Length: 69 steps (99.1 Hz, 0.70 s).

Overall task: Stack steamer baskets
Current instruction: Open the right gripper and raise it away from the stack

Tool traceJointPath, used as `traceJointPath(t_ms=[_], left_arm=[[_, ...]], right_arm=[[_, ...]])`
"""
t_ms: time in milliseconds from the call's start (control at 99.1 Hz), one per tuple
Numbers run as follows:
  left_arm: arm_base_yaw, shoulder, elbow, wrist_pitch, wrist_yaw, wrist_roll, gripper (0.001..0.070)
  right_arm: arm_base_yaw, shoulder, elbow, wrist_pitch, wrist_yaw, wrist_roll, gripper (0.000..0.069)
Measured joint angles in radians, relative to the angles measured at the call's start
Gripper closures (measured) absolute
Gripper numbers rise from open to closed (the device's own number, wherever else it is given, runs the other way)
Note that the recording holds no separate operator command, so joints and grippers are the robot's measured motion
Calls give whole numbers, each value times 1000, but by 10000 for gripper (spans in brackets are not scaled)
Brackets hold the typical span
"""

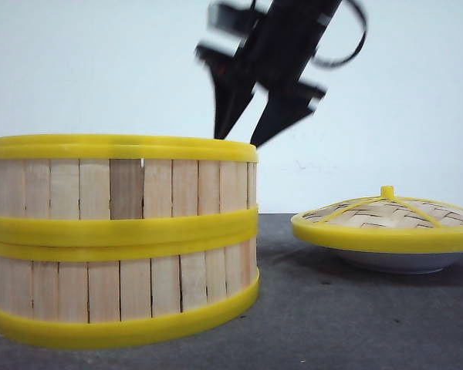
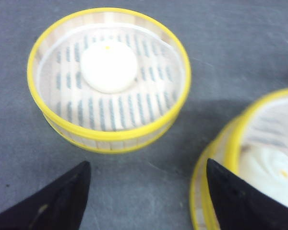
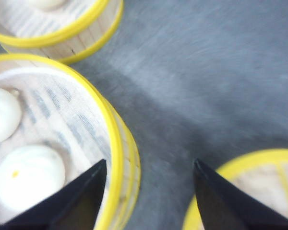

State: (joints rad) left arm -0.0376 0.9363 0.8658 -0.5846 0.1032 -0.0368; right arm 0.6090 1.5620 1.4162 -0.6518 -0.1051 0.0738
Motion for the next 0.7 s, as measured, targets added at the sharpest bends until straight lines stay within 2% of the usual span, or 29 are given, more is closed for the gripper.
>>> traceJointPath(t_ms=[212,333,696], left_arm=[[76,223,65,68,0,-10,244],[126,357,130,104,0,-17,244],[234,632,265,128,0,-19,244]], right_arm=[[-50,-198,3,-187,22,-35,342],[-135,-269,1,-273,30,-48,342],[-365,-467,-205,-306,34,-61,342]])
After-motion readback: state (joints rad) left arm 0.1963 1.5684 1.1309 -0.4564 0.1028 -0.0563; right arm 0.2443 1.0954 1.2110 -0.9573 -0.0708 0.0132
